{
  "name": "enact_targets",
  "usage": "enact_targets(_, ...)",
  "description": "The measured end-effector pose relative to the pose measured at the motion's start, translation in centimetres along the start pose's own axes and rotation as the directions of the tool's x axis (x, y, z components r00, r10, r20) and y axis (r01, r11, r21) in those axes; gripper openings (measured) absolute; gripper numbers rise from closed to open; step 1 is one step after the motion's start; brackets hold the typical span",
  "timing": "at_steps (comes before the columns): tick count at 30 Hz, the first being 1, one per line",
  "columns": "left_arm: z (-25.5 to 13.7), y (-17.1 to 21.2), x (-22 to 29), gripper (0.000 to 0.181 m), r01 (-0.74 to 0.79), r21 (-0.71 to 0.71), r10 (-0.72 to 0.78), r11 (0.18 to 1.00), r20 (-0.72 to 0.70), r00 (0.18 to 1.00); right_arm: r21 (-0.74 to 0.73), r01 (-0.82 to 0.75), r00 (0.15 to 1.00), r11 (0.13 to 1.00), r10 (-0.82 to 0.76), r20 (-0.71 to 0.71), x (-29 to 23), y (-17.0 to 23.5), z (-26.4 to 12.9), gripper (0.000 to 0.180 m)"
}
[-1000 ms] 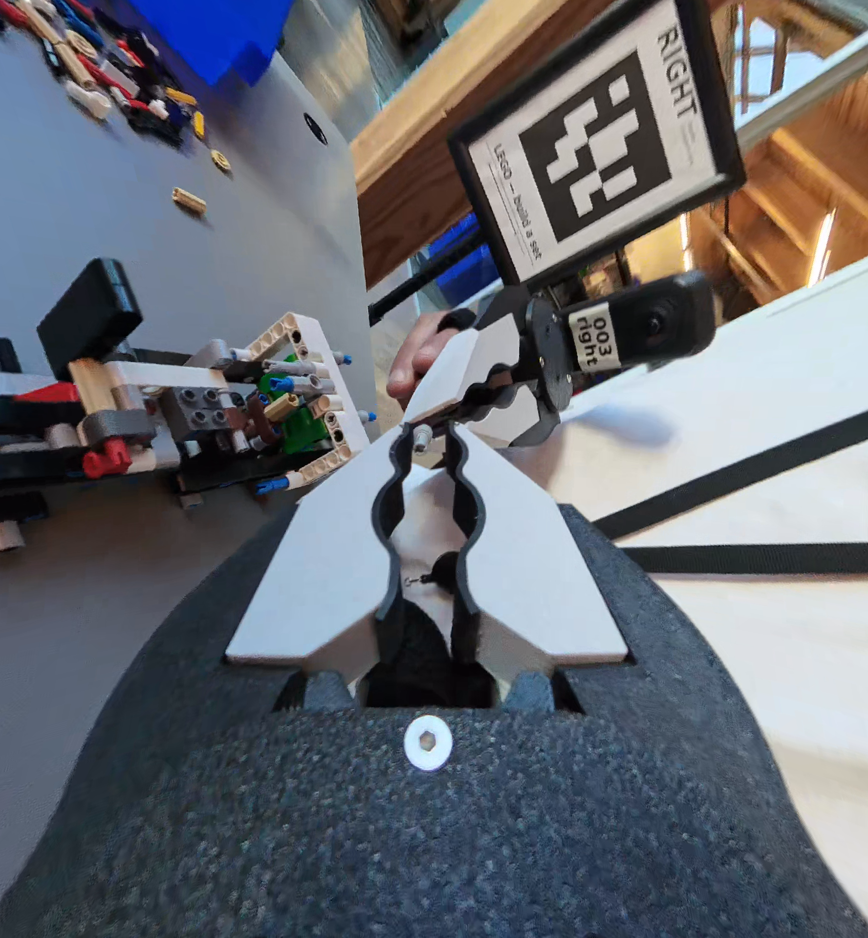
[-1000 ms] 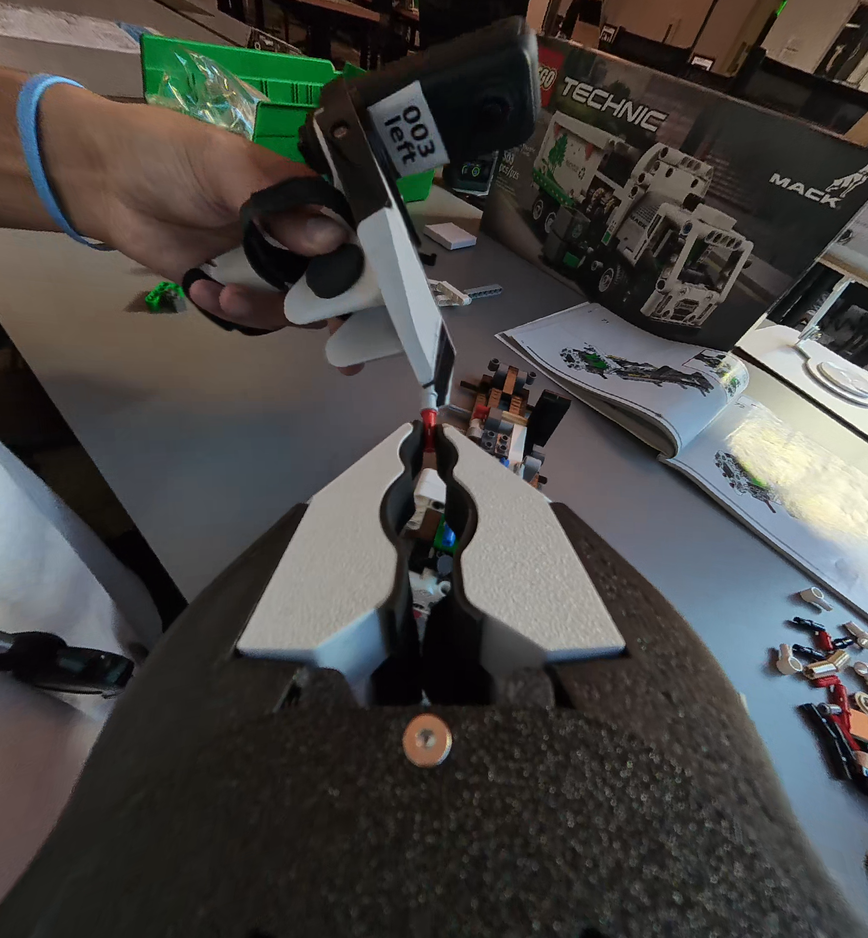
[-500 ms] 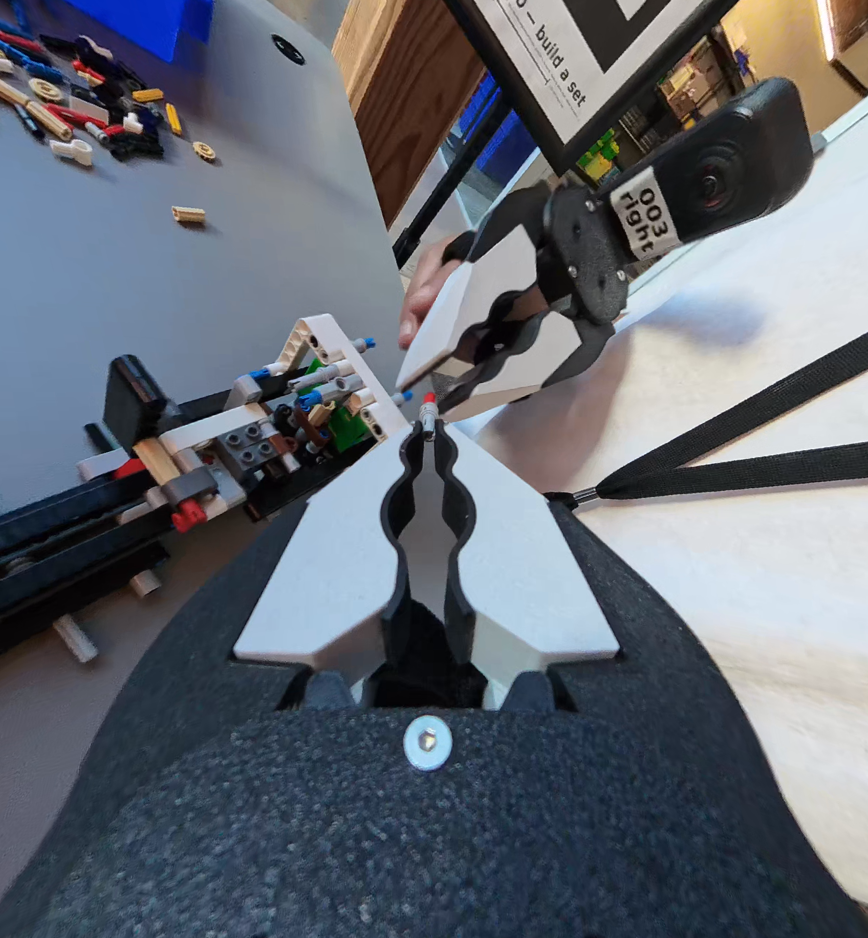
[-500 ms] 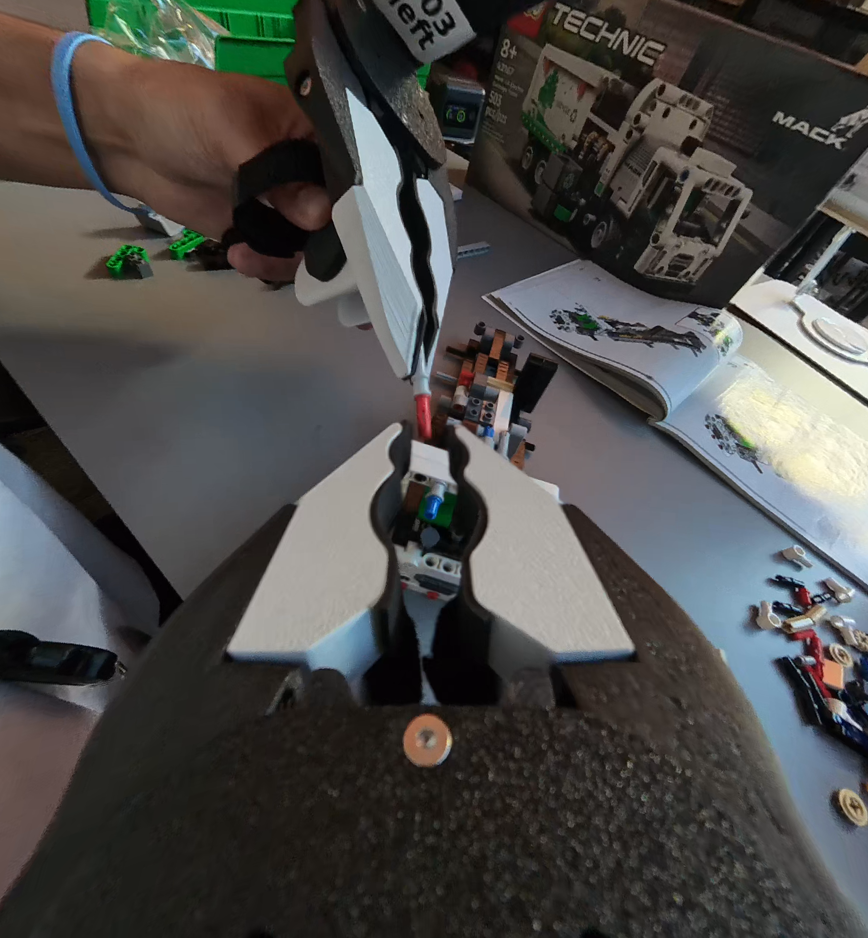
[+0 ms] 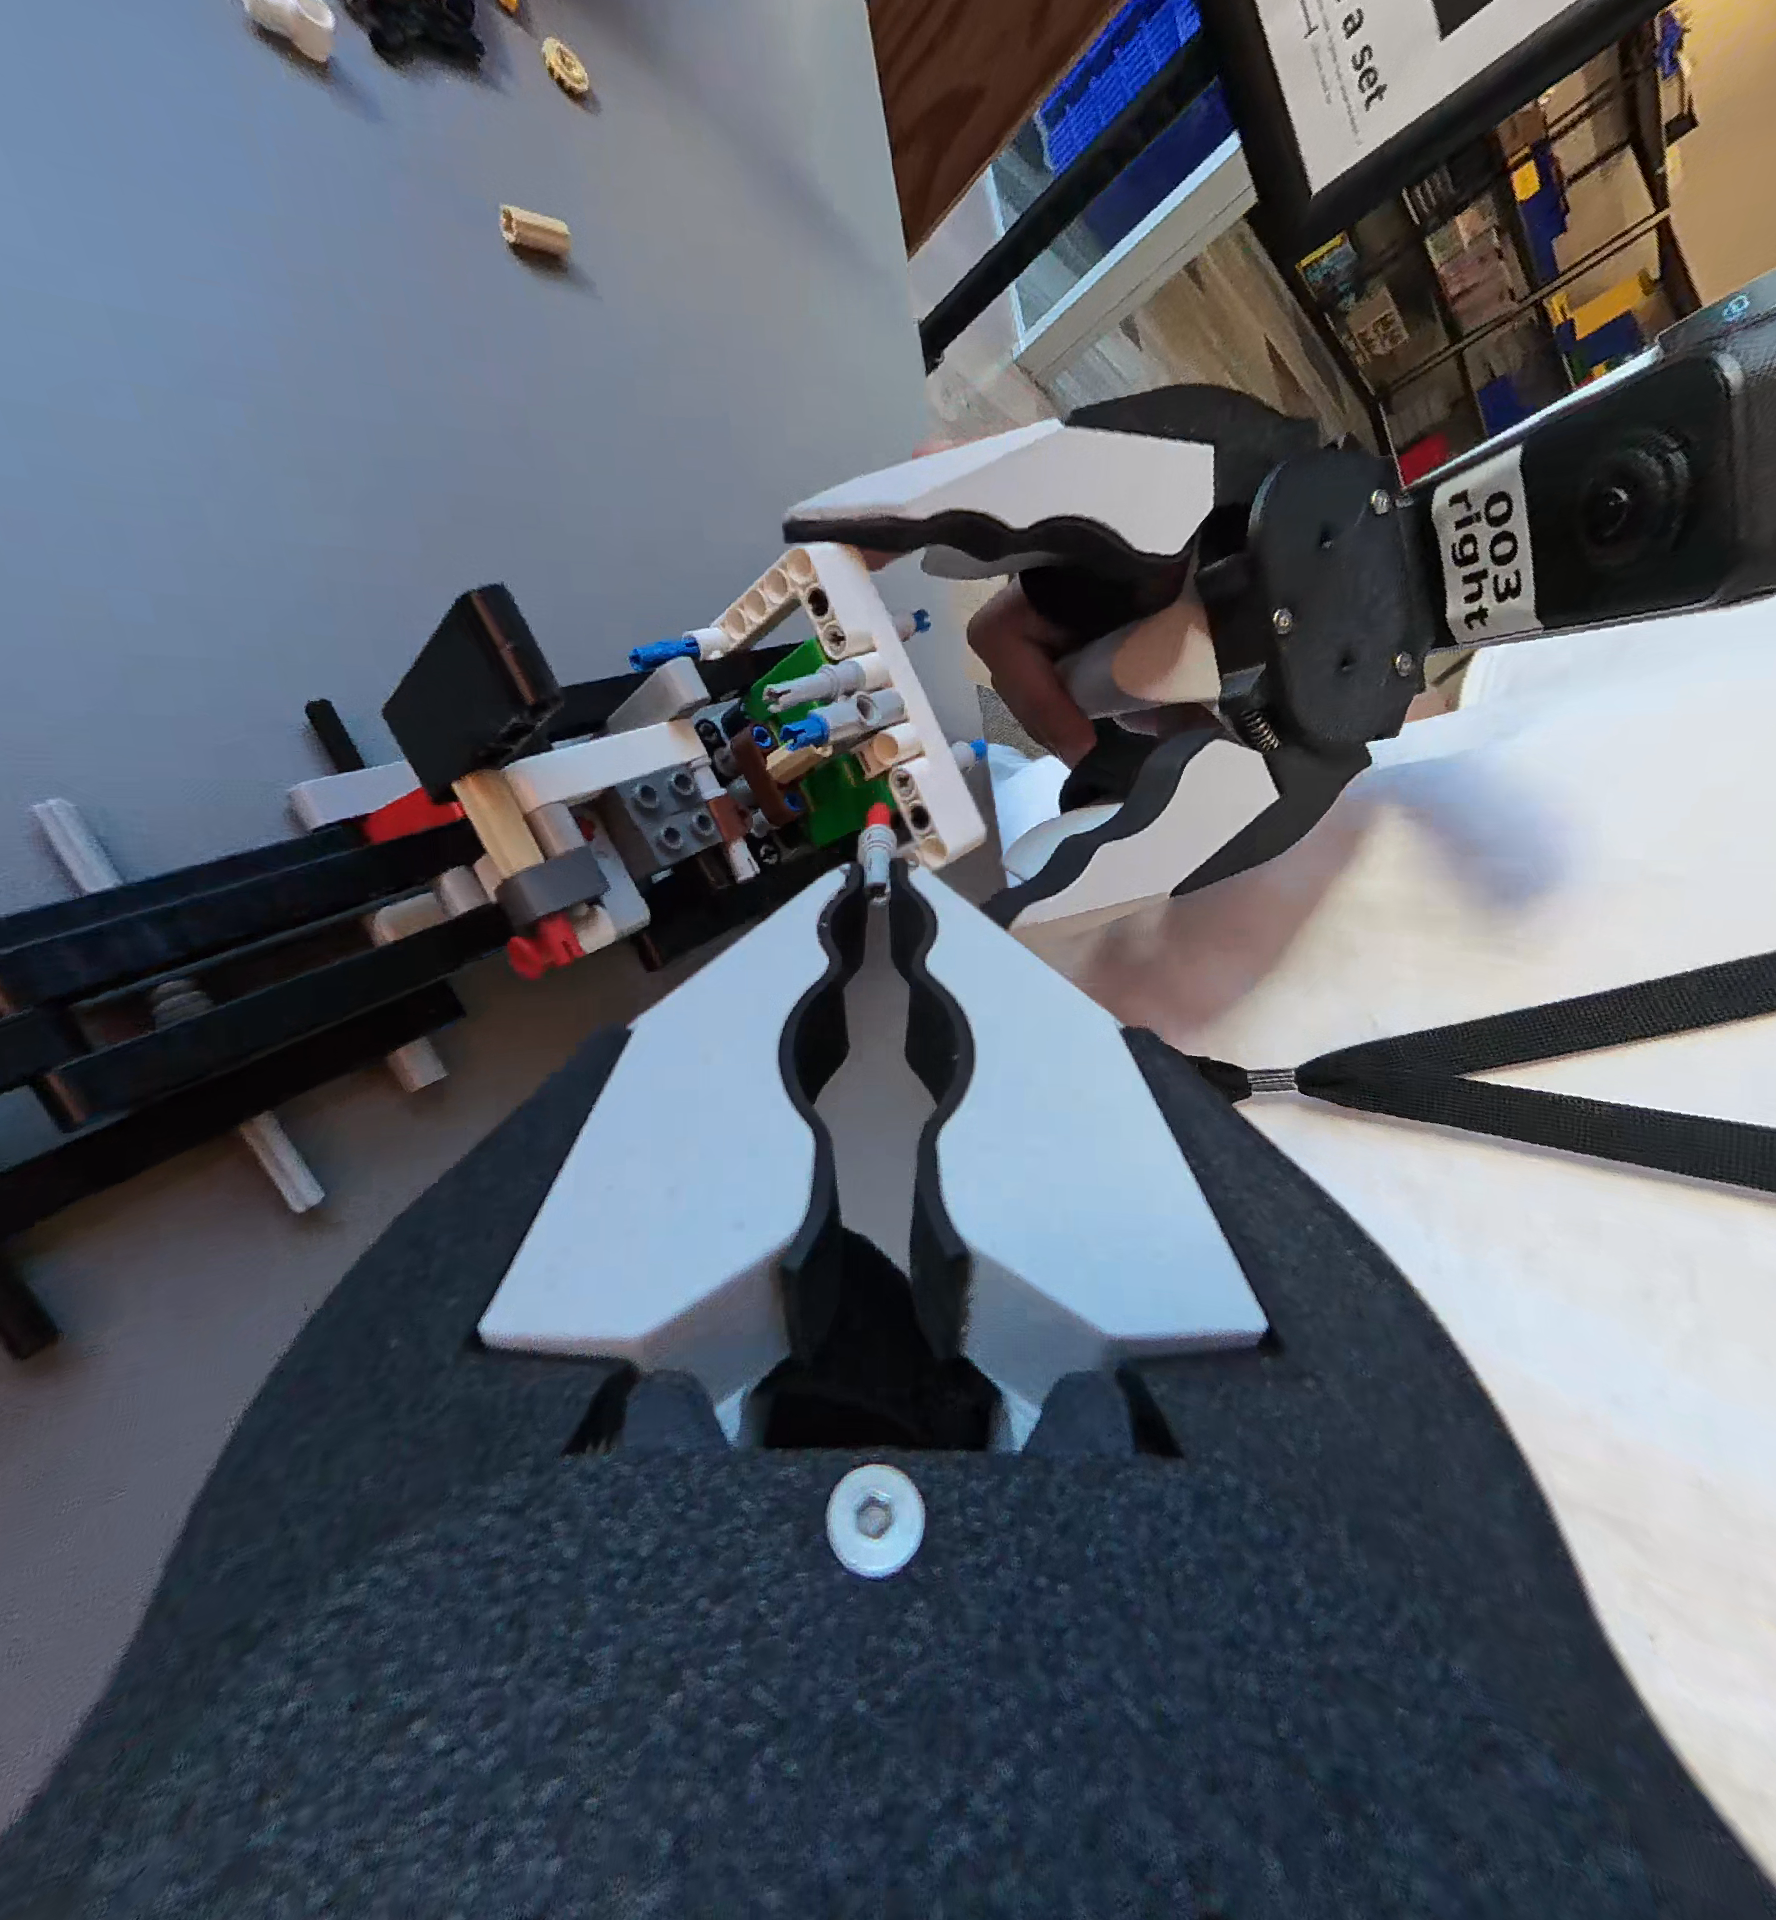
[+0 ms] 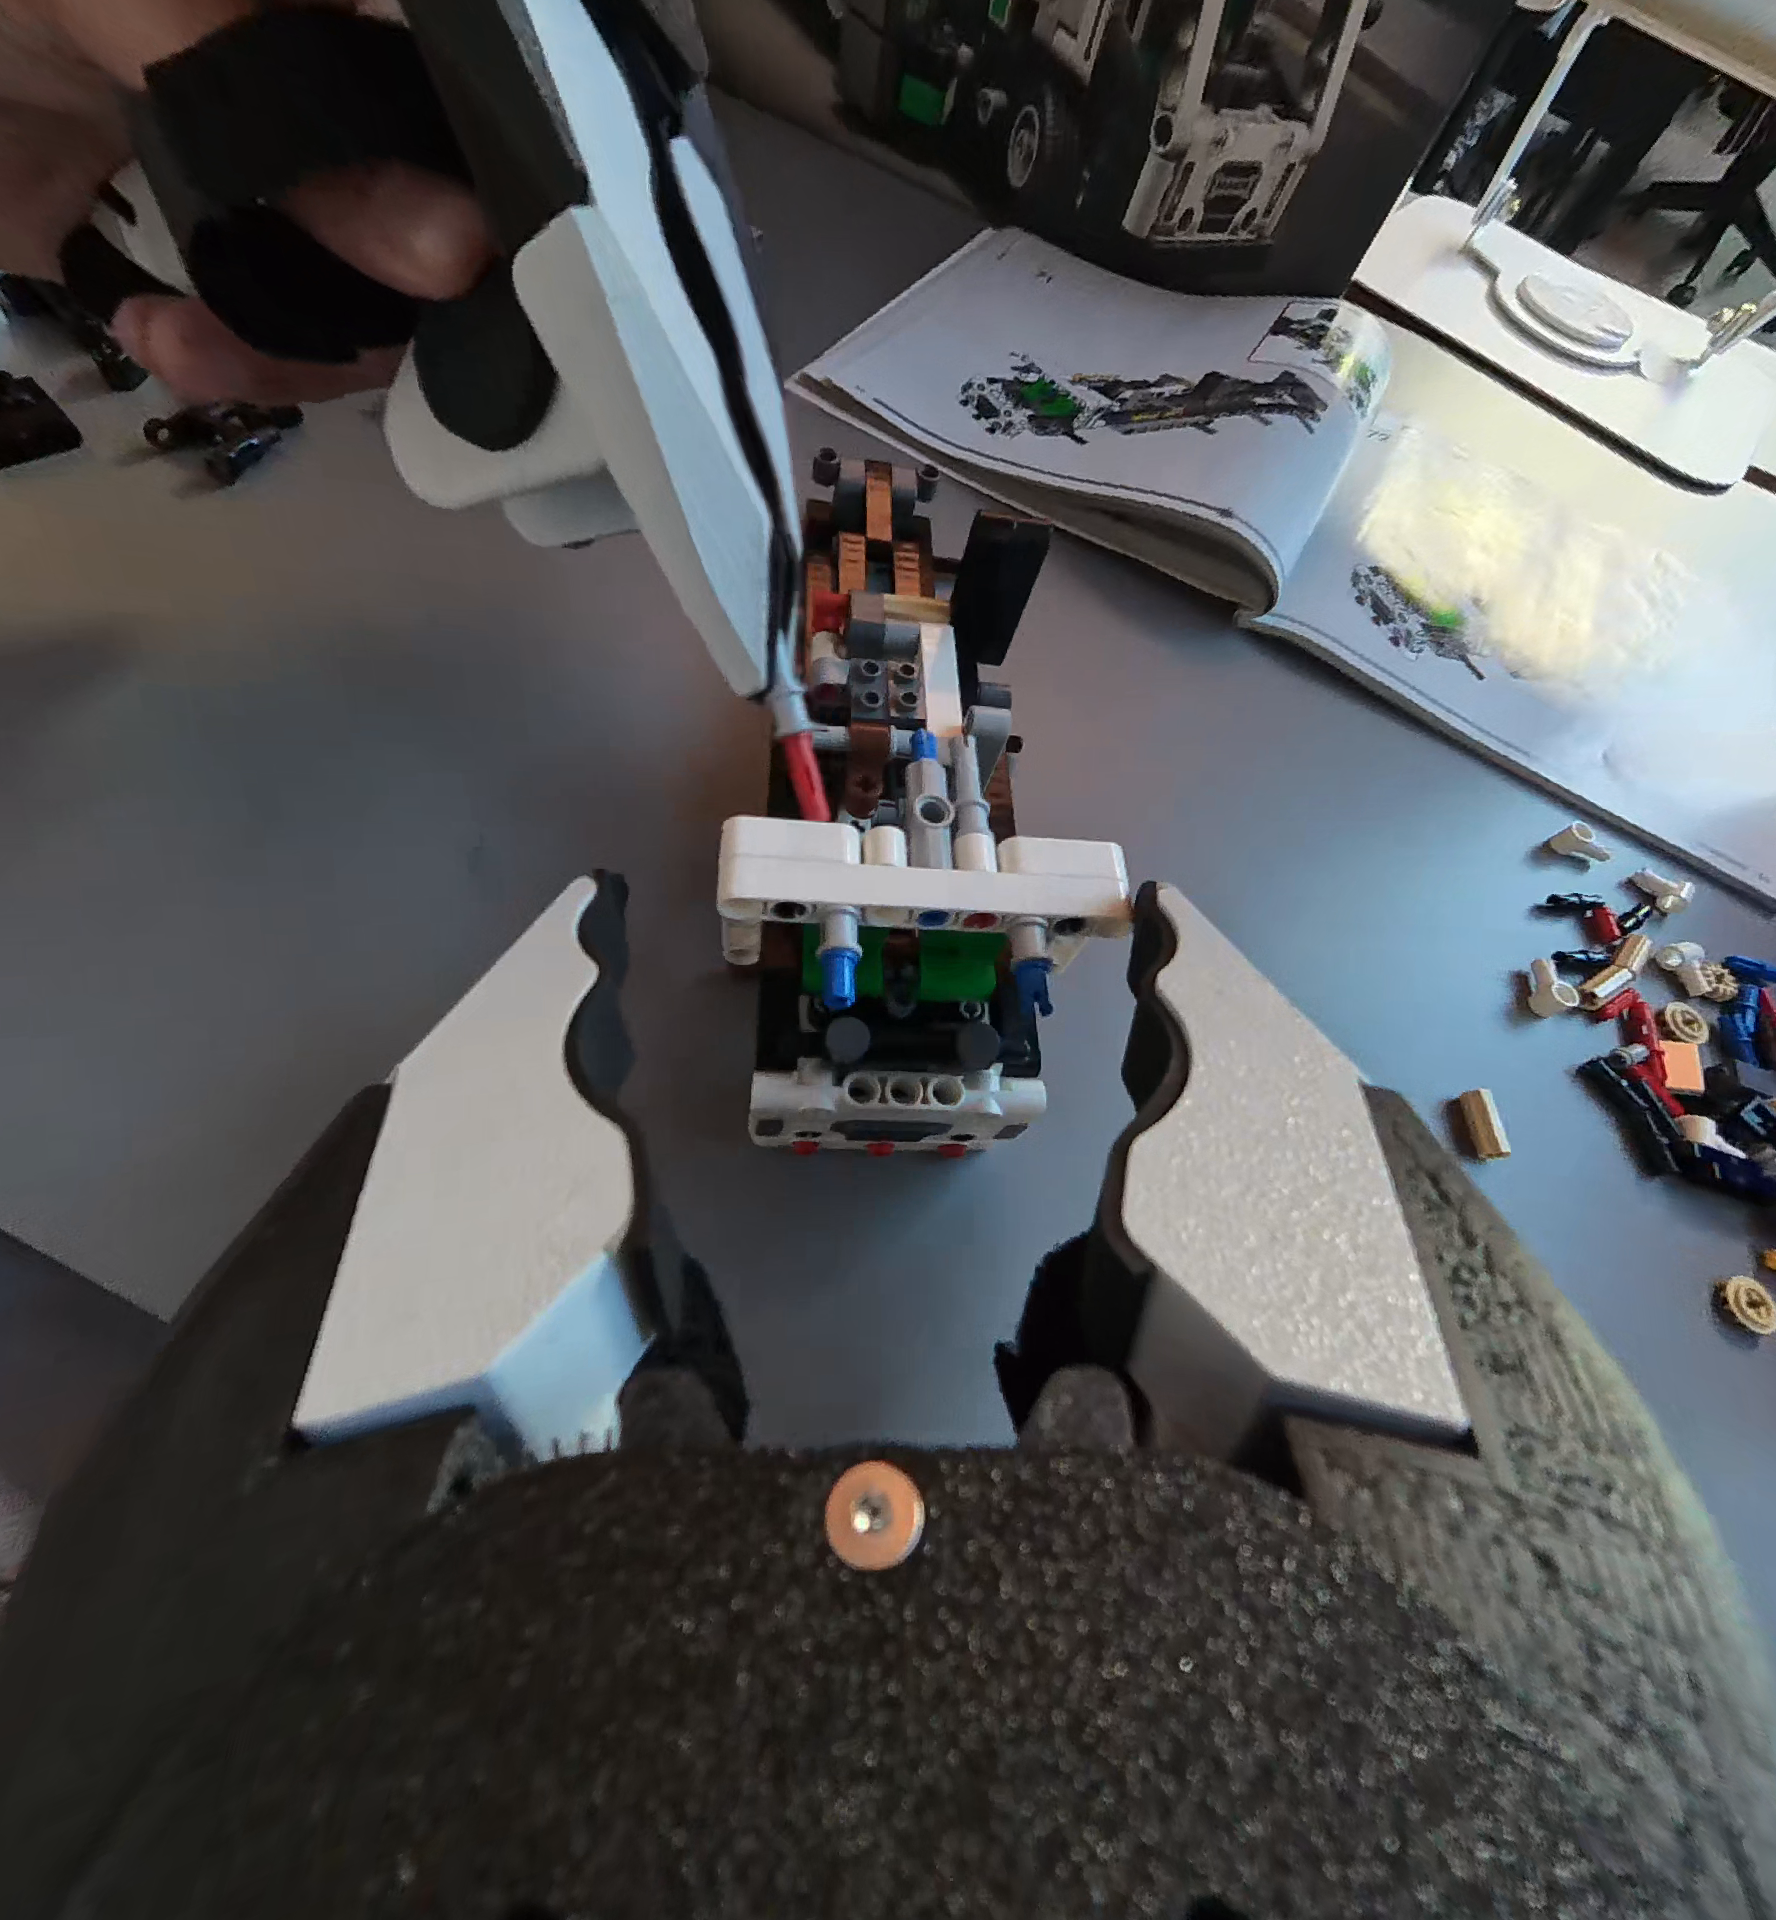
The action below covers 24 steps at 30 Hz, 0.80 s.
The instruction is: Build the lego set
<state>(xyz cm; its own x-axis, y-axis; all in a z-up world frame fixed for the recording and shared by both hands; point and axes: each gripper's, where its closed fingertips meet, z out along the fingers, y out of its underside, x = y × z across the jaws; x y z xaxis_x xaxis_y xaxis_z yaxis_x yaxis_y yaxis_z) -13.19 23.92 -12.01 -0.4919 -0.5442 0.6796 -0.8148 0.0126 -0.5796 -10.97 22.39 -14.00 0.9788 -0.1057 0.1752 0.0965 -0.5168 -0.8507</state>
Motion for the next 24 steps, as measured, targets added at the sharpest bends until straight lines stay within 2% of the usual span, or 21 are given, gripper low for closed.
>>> enact_targets(3, 0.0, 0.0, 0.0, 0.001, 0.020, 0.022, -0.019, 1.000, -0.016, 1.000, 0.010, 0.004, 1.000, 1.000, -0.004, 0.002, 0.8, 0.3, 0.6, 0.081)
enact_targets(5, -0.2, -0.4, -0.1, 0.001, 0.032, 0.054, -0.031, 0.998, -0.022, 0.999, 0.030, 0.038, 0.999, 0.999, -0.039, 0.033, 1.5, 0.3, 0.7, 0.081)
enact_targets(8, -0.3, -0.1, -0.1, 0.001, 0.033, 0.062, -0.032, 0.998, -0.013, 0.999, 0.092, 0.141, 0.971, 0.986, -0.156, 0.181, 1.6, 0.3, 0.6, 0.080)
enact_targets(10, -0.4, -0.4, 0.3, 0.001, 0.031, 0.098, -0.029, 0.995, -0.017, 0.999, 0.145, 0.198, 0.921, 0.969, -0.234, 0.312, 1.5, 0.4, 0.5, 0.080)
enact_targets(14, 0.1, -0.8, 0.7, 0.001, 0.051, 0.183, -0.053, 0.982, 0.007, 0.999, 0.220, 0.244, 0.819, 0.944, -0.322, 0.475, 1.7, 0.3, 0.7, 0.080)
enact_targets(19, 1.2, -1.0, 0.8, 0.001, 0.166, 0.308, -0.185, 0.937, 0.035, 0.982, 0.270, 0.264, 0.754, 0.926, -0.373, 0.541, 1.5, 0.5, 0.2, 0.080)
enact_targets(24, 2.0, -1.0, 1.0, 0.000, 0.292, 0.444, -0.308, 0.847, -0.039, 0.951, 0.300, 0.255, 0.735, 0.919, -0.385, 0.557, 1.1, 0.6, -0.2, 0.080)
